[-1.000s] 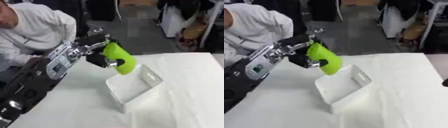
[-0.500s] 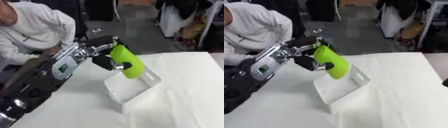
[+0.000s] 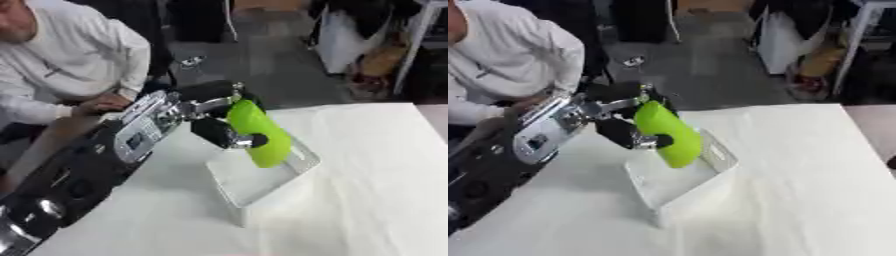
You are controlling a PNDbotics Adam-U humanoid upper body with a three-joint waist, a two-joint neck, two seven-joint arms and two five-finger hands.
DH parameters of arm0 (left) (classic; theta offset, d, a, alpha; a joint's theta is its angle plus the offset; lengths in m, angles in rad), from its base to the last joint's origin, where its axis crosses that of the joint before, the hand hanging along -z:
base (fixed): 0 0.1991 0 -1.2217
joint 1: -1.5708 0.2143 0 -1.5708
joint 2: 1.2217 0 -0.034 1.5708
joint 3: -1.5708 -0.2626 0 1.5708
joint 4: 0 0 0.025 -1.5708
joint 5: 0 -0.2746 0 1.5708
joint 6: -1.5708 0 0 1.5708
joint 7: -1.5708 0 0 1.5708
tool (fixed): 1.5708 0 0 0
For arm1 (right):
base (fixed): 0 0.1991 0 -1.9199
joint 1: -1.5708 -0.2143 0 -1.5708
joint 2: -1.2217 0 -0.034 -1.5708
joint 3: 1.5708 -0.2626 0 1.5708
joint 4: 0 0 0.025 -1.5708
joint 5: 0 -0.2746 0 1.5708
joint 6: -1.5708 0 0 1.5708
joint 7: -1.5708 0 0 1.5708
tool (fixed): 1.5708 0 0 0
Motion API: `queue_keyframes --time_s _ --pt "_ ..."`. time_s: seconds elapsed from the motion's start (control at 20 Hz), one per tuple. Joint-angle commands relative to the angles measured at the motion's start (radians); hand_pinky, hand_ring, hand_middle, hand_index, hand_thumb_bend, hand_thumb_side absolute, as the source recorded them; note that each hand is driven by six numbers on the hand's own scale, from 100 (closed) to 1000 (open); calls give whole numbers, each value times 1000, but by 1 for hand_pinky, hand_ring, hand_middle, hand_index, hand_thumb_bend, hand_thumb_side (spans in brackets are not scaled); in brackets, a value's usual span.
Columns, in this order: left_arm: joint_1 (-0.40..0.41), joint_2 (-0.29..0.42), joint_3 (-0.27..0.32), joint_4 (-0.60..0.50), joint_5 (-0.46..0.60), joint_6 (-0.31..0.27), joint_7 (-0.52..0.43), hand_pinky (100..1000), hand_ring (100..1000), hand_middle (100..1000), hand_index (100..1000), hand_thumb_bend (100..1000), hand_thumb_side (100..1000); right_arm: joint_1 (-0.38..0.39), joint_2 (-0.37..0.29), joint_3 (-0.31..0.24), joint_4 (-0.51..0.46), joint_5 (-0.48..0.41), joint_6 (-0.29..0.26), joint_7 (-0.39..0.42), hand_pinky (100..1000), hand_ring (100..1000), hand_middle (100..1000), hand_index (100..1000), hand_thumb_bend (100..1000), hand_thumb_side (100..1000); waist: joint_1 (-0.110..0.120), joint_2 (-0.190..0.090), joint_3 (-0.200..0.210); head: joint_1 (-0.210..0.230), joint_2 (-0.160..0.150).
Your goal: Pick up objects on the table and place them in the box.
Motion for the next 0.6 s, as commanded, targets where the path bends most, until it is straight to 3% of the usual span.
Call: queue_keyframes --time_s 0.05,0.1,0.15,0.2,0.25,0.3,0.35,0.45,0.6 --pt "-20 10 4 15 -34 -19 -2 100 243 426 530 192 901 -19 -14 -9 -10 -7 -2 4 317 533 537 571 100 721 -1 -18 -2 11 -1" --pt "-20 10 3 18 -45 -27 -4 100 379 519 597 213 947 -19 -14 -9 -10 -7 -2 4 317 533 537 571 100 721 -1 -18 -3 11 0" --pt "-20 10 0 20 -57 -39 -12 144 574 695 716 281 1000 -20 -14 -9 -10 -7 -2 4 317 533 537 570 100 720 -1 -18 -3 10 0" --pt "-19 10 -2 22 -71 -52 -21 442 761 833 808 397 1000 -20 -14 -9 -10 -8 -2 4 316 533 537 570 100 720 -1 -18 -3 10 0" --pt "-20 10 -2 23 -85 -66 -28 630 877 927 885 471 1000 -20 -14 -9 -10 -8 -2 5 316 533 537 570 100 721 -1 -18 -4 10 0" --pt "-20 8 0 26 -97 -78 -33 729 951 990 936 523 1000 -20 -14 -8 -10 -8 -2 5 317 533 537 570 100 720 -1 -18 -3 9 0" --pt "-21 7 2 29 -108 -90 -34 802 1000 1000 975 560 1000 -20 -14 -8 -10 -9 -2 6 316 533 537 570 100 720 -1 -18 -3 9 0" --pt "-22 7 4 34 -122 -107 -33 1000 1000 1000 1000 617 1000 -20 -14 -9 -10 -9 -2 6 316 533 537 570 100 720 -1 -19 -3 9 0" --pt "-22 5 8 44 -127 -116 -25 1000 1000 1000 1000 655 1000 -20 -14 -9 -10 -9 -2 7 316 533 537 570 100 720 -1 -19 -3 8 0"
